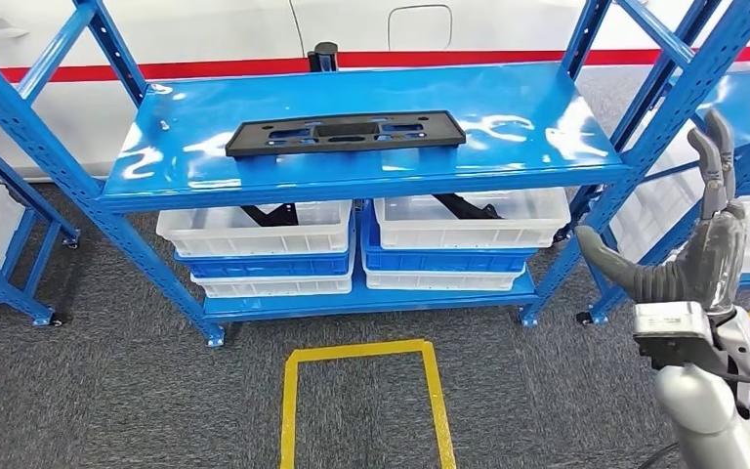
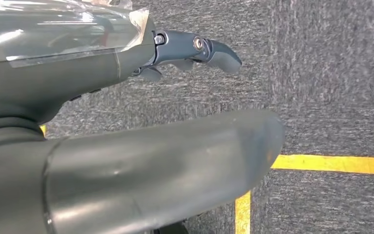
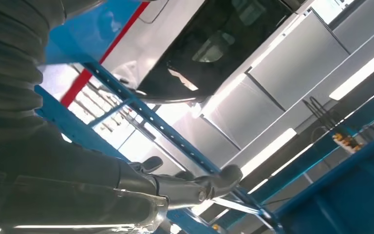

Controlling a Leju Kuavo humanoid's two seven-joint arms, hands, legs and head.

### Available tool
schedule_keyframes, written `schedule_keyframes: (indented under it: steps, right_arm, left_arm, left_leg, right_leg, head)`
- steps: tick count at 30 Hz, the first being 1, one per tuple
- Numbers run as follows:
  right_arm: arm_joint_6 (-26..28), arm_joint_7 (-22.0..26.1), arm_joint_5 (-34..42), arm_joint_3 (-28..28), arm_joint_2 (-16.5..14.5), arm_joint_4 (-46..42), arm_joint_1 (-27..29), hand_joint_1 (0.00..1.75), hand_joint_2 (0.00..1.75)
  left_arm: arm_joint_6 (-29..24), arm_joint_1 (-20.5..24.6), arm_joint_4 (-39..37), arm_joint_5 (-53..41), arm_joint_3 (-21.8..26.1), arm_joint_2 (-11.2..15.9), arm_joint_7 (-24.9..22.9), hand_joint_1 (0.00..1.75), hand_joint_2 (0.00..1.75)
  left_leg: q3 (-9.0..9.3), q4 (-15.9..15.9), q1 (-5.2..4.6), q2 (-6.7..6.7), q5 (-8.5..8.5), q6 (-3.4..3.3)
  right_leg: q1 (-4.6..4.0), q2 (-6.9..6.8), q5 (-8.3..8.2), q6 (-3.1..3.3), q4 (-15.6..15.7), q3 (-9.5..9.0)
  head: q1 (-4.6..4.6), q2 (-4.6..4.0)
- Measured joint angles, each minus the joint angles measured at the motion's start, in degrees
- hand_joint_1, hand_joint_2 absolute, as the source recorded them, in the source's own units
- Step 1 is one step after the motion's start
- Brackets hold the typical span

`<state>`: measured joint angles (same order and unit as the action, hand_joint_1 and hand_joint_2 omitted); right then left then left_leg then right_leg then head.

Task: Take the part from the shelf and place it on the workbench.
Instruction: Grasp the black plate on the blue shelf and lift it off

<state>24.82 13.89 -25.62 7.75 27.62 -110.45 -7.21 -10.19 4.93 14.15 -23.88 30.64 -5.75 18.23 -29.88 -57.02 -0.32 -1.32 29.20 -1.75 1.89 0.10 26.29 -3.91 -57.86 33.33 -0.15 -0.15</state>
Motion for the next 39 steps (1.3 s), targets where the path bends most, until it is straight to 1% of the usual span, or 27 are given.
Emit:
schedule_keyframes:
  steps: [2, 3, 4, 6, 7, 8, 10, 11, 12, 13, 15, 17, 18, 19, 21, 22, 23, 24, 26, 27, 28, 30, 32, 34, 37, 38, 39]
  right_arm:
    - [0.03, 0.03, -0.04, 0.1, -0.06, -0.01, -0.05, 0.0, 1.75]
    - [0.03, 0.07, -0.1, 0.18, -0.08, -0.01, -0.09, 0.0, 1.75]
    - [0.03, 0.09, -0.15, 0.27, -0.13, 0.0, -0.1, 0.0, 1.75]
    - [0.03, 0.12, -0.22, 0.53, -0.26, 0.07, -0.1, 0.0, 1.75]
    - [0.02, 0.12, -0.2, 0.65, -0.32, 0.11, -0.09, 0.0, 1.75]
    - [0.01, 0.12, -0.14, 0.75, -0.35, 0.16, -0.08, 0.0, 1.75]
    - [-0.02, 0.15, 0.01, 0.84, -0.37, 0.21, -0.08, 0.0, 1.75]
    - [-0.05, 0.18, 0.11, 0.85, -0.38, 0.23, -0.1, 0.0, 1.75]
    - [-0.1, 0.24, 0.26, 0.86, -0.39, 0.26, -0.13, 0.0, 1.75]
    - [-0.14, 0.31, 0.44, 0.87, -0.4, 0.29, -0.17, 0.0, 1.75]
    - [-0.22, 0.49, 0.79, 0.89, -0.42, 0.39, -0.19, 0.0, 1.75]
    - [-0.25, 0.64, 0.95, 0.89, -0.41, 0.52, -0.26, 0.0, 1.75]
    - [-0.25, 0.69, 0.97, 0.89, -0.38, 0.59, -0.37, 0.0, 1.75]
    - [-0.25, 0.7, 0.98, 0.89, -0.37, 0.69, -0.43, 0.0, 1.75]
    - [-0.25, 0.71, 0.99, 0.91, -0.33, 0.92, -0.41, 0.0, 1.75]
    - [-0.25, 0.71, 0.99, 0.92, -0.32, 1.05, -0.34, 0.0, 1.75]
    - [-0.25, 0.71, 1.0, 0.92, -0.32, 1.17, -0.29, 0.0, 1.75]
    - [-0.25, 0.71, 1.0, 0.91, -0.31, 1.27, -0.25, 0.0, 1.75]
    - [-0.24, 0.71, 1.01, 0.9, -0.31, 1.4, -0.13, 0.0, 1.75]
    - [-0.24, 0.71, 1.01, 0.91, -0.32, 1.49, -0.07, 0.0, 1.75]
    - [-0.22, 0.71, 1.01, 0.91, -0.32, 1.56, 0.06, 0.0, 1.75]
    - [-0.17, 0.7, 1.08, 0.89, -0.31, 1.69, 0.35, 0.0, 1.75]
    - [-0.14, 0.71, 1.18, 0.83, -0.29, 1.72, 0.61, 0.0, 1.75]
    - [-0.14, 0.75, 1.26, 0.83, -0.32, 1.74, 0.7, 0.0, 1.75]
    - [-0.16, 0.78, 1.43, 0.86, -0.39, 1.81, 0.98, 0.0, 1.75]
    - [-0.18, 0.78, 1.48, 0.87, -0.41, 1.86, 1.1, 0.0, 1.75]
    - [-0.18, 0.78, 1.49, 0.87, -0.42, 1.91, 1.2, 0.0, 1.75]
  left_arm:
    - [0.0, 0.01, -0.01, 0.08, 0.02, 0.07, -0.02, 0.0, 0.0]
    - [-0.01, 0.03, -0.01, 0.13, 0.03, 0.09, -0.01, 0.0, 0.0]
    - [-0.01, 0.01, -0.01, 0.18, 0.06, 0.09, -0.01, 0.0, 0.0]
    - [-0.02, -0.12, -0.04, 0.33, 0.16, 0.09, 0.0, 0.0, 0.0]
    - [-0.01, -0.22, -0.07, 0.43, 0.21, 0.1, 0.0, 0.0, 0.0]
    - [0.0, -0.31, -0.09, 0.52, 0.25, 0.12, 0.0, 0.0, 0.0]
    - [0.04, -0.38, -0.12, 0.66, 0.31, 0.2, 0.0, 0.0, 0.0]
    - [0.09, -0.36, -0.15, 0.68, 0.34, 0.29, 0.01, 0.0, 0.0]
    - [0.16, -0.33, -0.2, 0.71, 0.37, 0.38, 0.03, 0.0, 0.0]
    - [0.22, -0.33, -0.25, 0.75, 0.39, 0.46, 0.05, 0.0, 0.0]
    - [0.32, -0.38, -0.38, 0.84, 0.43, 0.56, 0.12, 0.0, 0.0]
    - [0.38, -0.5, -0.46, 0.93, 0.46, 0.6, 0.19, 0.0, 0.0]
    - [0.4, -0.53, -0.48, 0.96, 0.48, 0.62, 0.23, 0.0, 0.0]
    - [0.43, -0.56, -0.5, 0.98, 0.49, 0.64, 0.26, 0.0, 0.0]
    - [0.48, -0.62, -0.57, 0.99, 0.52, 0.67, 0.3, 0.0, 0.0]
    - [0.5, -0.71, -0.64, 0.99, 0.52, 0.64, 0.3, 0.0, 0.0]
    - [0.52, -0.82, -0.73, 0.99, 0.52, 0.62, 0.31, 0.0, 0.0]
    - [0.54, -0.93, -0.82, 0.99, 0.53, 0.59, 0.31, 0.0, 0.0]
    - [0.55, -1.01, -0.93, 0.99, 0.54, 0.57, 0.31, 0.0, 0.0]
    - [0.56, -1.0, -0.97, 0.98, 0.55, 0.59, 0.31, 0.0, 0.0]
    - [0.56, -1.0, -0.99, 0.98, 0.56, 0.61, 0.3, 0.0, 0.0]
    - [0.53, -0.99, -1.04, 0.97, 0.61, 0.68, 0.29, 0.0, 0.0]
    - [0.46, -0.95, -1.07, 0.97, 0.69, 0.79, 0.29, 0.0, 0.0]
    - [0.44, -0.88, -1.15, 0.95, 0.76, 0.85, 0.32, 0.0, 0.0]
    - [0.44, -0.99, -1.37, 0.93, 0.84, 0.89, 0.35, 0.0, 0.0]
    - [0.44, -1.03, -1.43, 0.93, 0.87, 0.91, 0.35, 0.0, 0.0]
    - [0.43, -1.05, -1.46, 0.93, 0.89, 0.92, 0.36, 0.0, 0.0]
  left_leg:
    - [-0.46, -1.44, 0.26, 0.3, 0.85, 0.6]
    - [-1.6, -3.76, 0.36, 0.52, 1.9, 0.95]
    - [-3.55, -7.28, 0.4, 0.74, 3.25, 1.23]
    - [-8.94, -15.38, 0.47, 0.91, 5.62, 1.5]
    - [-10.96, -17.55, 0.49, 0.92, 5.4, 1.46]
    - [-11.92, -17.54, 0.51, 0.92, 3.97, 1.31]
    - [-10.31, -11.14, 0.44, 0.93, -1.58, 0.65]
    - [-8.82, -7.36, 0.32, 0.98, -3.64, 0.27]
    - [-7.5, -4.31, 0.16, 1.05, -4.77, -0.03]
    - [-6.66, -2.5, -0.04, 1.1, -4.98, -0.25]
    - [-5.92, -1.42, -0.27, 1.07, -4.15, -0.71]
    - [-4.63, -0.63, -0.19, 0.9, -3.89, -1.46]
    - [-3.85, -0.36, -0.12, 0.82, -3.73, -1.82]
    - [-3.3, -0.14, -0.06, 0.74, -3.5, -2.05]
    - [-2.73, -0.12, -0.1, 0.58, -2.85, -2.29]
    - [-2.39, -0.13, -0.12, 0.5, -2.45, -2.26]
    - [-1.88, -0.14, -0.12, 0.41, -2.0, -2.18]
    - [-1.17, -0.14, -0.08, 0.33, -1.47, -2.05]
    - [0.37, -0.19, 0.0, 0.17, -0.26, -1.59]
    - [0.88, -0.21, -0.04, 0.12, 0.32, -1.28]
    - [1.16, -0.22, -0.11, 0.12, 0.83, -0.91]
    - [1.53, -0.3, -0.21, 0.18, 1.4, -0.26]
    - [1.37, -1.52, -0.14, 0.35, 1.81, 0.28]
    - [-1.32, -6.47, 0.05, 0.61, 3.2, 0.93]
    - [-8.67, -16.21, 0.41, 0.88, 6.63, 1.68]
    - [-10.18, -16.87, 0.47, 0.91, 6.35, 1.69]
    - [-10.62, -15.51, 0.49, 0.92, 4.76, 1.55]
  right_leg:
    - [0.16, -0.01, 0.42, 0.92, -0.02, -0.4]
    - [0.28, -0.05, 0.68, 1.38, 0.02, -0.74]
    - [0.22, -0.11, 0.96, 1.78, 0.03, -1.05]
    - [0.04, -0.2, 1.57, 2.46, 0.02, -1.63]
    - [-0.05, -0.2, 1.91, 2.62, 0.02, -2.01]
    - [-0.12, -0.18, 2.31, 2.69, 0.02, -2.5]
    - [-0.2, -0.13, 3.26, 2.55, 0.08, -3.79]
    - [-0.35, -0.12, 3.78, 2.38, 0.14, -4.4]
    - [-0.51, -0.09, 4.23, 2.13, 0.25, -4.85]
    - [-0.64, -0.08, 4.57, 1.85, 0.48, -5.08]
    - [-0.86, -0.08, 4.55, 1.01, 0.57, -5.66]
    - [-0.86, -0.15, 4.92, 0.51, -0.7, -5.8]
    - [-0.84, -0.15, 5.65, 0.54, -2.69, -4.84]
    - [-0.77, -0.15, 6.71, 0.67, -5.93, -2.92]
    - [-0.76, -0.12, 8.9, 0.74, -13.41, 2.37]
    - [-0.76, -0.12, 9.35, 0.5, -15.58, 4.53]
    - [-0.74, -0.12, 8.75, -0.01, -15.58, 5.63]
    - [-0.69, -0.13, 6.99, -0.74, -13.36, 5.61]
    - [-0.57, -0.22, 1.78, -1.89, -5.68, 3.77]
    - [-0.61, -0.39, 0.28, -1.56, -2.75, 2.9]
    - [-0.78, -0.52, -0.65, -0.79, -1.17, 2.32]
    - [-0.98, -0.62, -0.53, 1.14, -0.74, 1.79]
    - [-0.59, -0.46, -0.45, 2.08, -0.55, 0.95]
    - [-0.25, -0.41, 0.11, 2.85, -0.37, -0.04]
    - [-0.33, -0.32, 1.14, 3.52, -0.35, -1.0]
    - [-0.38, -0.26, 1.56, 3.5, -0.35, -1.45]
    - [-0.42, -0.2, 2.01, 3.41, -0.34, -2.03]
  head:
    - [-0.06, 0.0]
    - [-0.11, 0.0]
    - [-0.15, 0.0]
    - [-0.19, 0.0]
    - [-0.19, 0.0]
    - [-0.2, 0.0]
    - [-0.19, 0.0]
    - [-0.18, -0.01]
    - [-0.18, -0.01]
    - [-0.2, -0.01]
    - [-0.25, 0.0]
    - [-0.24, 0.0]
    - [-0.21, 0.0]
    - [-0.16, 0.0]
    - [-0.1, 0.0]
    - [-0.08, 0.0]
    - [-0.07, 0.0]
    - [-0.06, 0.0]
    - [-0.04, 0.0]
    - [-0.01, 0.0]
    - [-0.01, 0.0]
    - [-0.02, 0.0]
    - [-0.13, 0.0]
    - [-0.31, 0.0]
    - [-0.45, 0.0]
    - [-0.45, 0.0]
    - [-0.46, 0.0]
